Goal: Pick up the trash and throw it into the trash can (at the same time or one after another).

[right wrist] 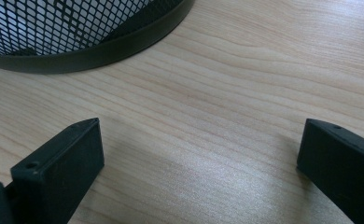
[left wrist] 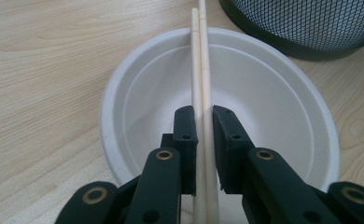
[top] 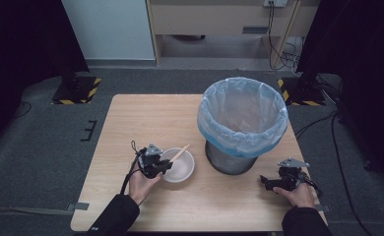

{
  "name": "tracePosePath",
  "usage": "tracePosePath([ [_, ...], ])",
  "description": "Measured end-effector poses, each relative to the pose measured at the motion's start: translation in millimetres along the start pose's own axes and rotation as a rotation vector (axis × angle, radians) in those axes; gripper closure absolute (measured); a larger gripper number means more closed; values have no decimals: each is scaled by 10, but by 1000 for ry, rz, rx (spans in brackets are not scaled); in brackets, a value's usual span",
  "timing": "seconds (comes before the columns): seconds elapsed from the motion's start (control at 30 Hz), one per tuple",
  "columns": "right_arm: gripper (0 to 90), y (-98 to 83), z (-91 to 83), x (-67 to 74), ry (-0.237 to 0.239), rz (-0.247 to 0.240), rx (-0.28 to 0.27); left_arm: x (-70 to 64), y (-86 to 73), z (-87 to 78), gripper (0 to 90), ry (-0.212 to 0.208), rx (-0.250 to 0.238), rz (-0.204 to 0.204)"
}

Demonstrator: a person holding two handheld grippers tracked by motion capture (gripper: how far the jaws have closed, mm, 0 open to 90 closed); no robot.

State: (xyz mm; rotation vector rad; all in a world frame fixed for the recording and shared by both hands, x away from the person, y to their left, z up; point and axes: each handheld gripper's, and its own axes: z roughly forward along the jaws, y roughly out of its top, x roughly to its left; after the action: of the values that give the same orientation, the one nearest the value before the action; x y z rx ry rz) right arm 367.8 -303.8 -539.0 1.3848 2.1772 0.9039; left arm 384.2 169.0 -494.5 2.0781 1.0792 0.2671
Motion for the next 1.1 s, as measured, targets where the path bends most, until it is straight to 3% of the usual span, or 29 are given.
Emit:
tracePosePath([
  [0.17,6,0,0,0,0,0,0,-21,-10,32,798,-3,17,10],
  [0.2,6,0,0,0,0,0,0,-21,-7,26,833,-4,21,14],
  [0.47,6,0,0,0,0,0,0,9,13,-18,848,-8,15,-7],
  [0.73,6,0,0,0,0,0,0,29,50,-103,848,-17,-29,-22],
  [1.1,6,0,0,0,0,0,0,114,120,-359,848,-12,-126,-48],
])
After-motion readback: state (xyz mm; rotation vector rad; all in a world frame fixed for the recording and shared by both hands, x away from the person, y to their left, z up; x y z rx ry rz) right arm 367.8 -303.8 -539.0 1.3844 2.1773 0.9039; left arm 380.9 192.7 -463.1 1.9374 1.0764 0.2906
